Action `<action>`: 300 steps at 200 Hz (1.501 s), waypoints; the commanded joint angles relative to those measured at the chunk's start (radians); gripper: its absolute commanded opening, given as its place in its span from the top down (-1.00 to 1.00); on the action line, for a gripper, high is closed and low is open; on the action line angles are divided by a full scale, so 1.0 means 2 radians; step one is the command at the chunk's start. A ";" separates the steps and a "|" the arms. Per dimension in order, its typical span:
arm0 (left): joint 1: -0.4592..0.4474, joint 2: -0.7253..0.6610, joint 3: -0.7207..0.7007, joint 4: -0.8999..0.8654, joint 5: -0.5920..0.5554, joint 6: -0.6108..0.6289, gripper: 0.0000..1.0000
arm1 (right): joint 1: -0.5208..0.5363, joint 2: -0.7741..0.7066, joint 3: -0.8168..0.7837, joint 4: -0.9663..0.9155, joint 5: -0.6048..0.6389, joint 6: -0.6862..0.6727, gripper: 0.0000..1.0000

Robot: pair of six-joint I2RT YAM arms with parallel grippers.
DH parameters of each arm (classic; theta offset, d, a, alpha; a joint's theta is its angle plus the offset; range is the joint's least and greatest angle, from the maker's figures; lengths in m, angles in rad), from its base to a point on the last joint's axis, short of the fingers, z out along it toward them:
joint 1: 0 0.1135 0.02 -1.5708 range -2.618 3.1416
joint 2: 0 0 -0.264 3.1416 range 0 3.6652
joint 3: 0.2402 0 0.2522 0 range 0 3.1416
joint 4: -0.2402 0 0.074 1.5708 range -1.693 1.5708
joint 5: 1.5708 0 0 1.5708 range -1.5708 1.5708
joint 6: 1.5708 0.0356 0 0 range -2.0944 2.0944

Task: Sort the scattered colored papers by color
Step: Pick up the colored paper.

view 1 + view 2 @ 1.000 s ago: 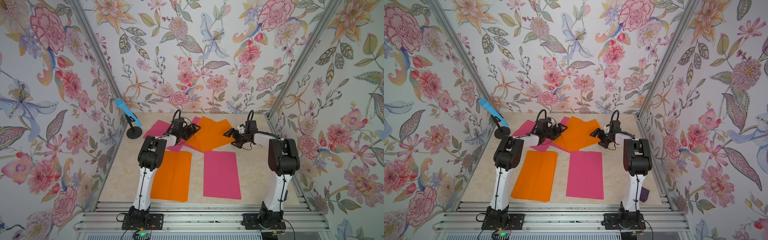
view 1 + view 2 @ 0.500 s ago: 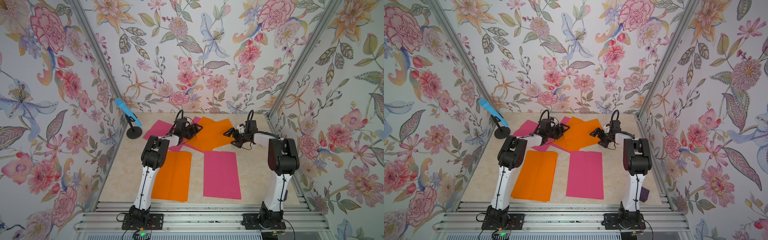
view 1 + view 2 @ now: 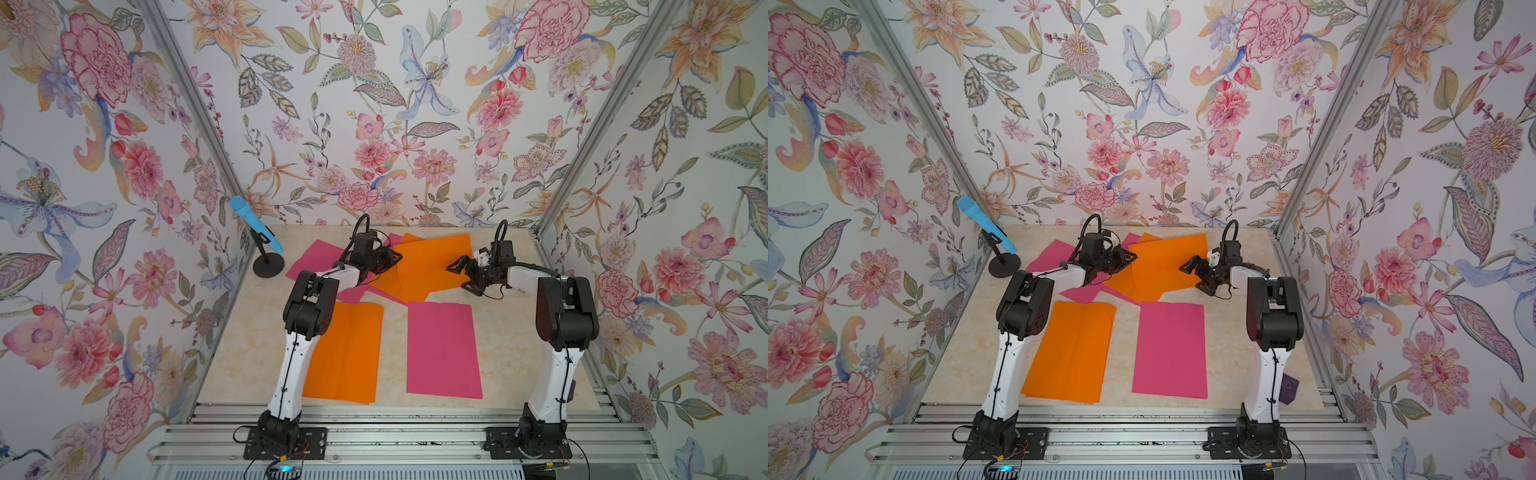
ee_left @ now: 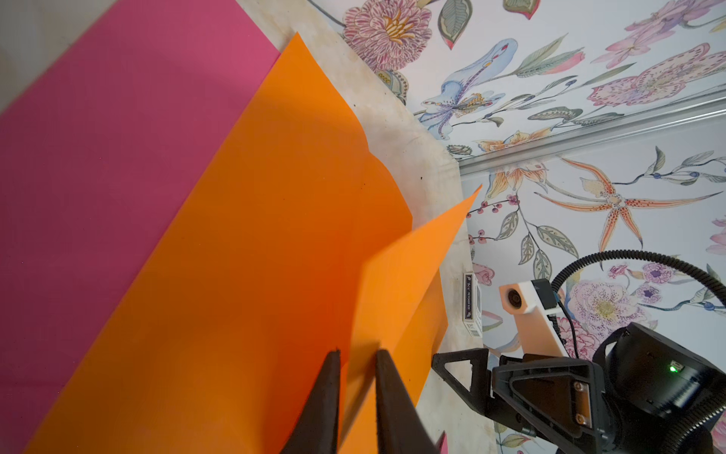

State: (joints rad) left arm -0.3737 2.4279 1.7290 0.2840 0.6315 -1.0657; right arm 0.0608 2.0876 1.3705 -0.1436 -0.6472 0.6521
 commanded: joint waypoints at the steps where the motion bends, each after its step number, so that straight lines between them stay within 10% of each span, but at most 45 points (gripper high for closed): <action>1: -0.006 0.014 0.020 -0.041 -0.020 0.028 0.82 | -0.003 -0.028 -0.009 -0.009 0.000 0.000 -0.99; 177: -0.029 -0.057 -0.018 0.087 -0.077 -0.096 1.00 | -0.005 -0.149 -0.193 0.223 -0.048 0.172 -0.99; 300: -0.060 -0.100 -0.120 0.203 -0.117 -0.220 1.00 | 0.026 -0.074 -0.319 0.561 0.007 0.412 -1.00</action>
State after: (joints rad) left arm -0.4782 2.2791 1.5360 0.5915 0.4301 -1.4151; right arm 0.1040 1.8908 0.7658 0.7826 -0.6712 1.3415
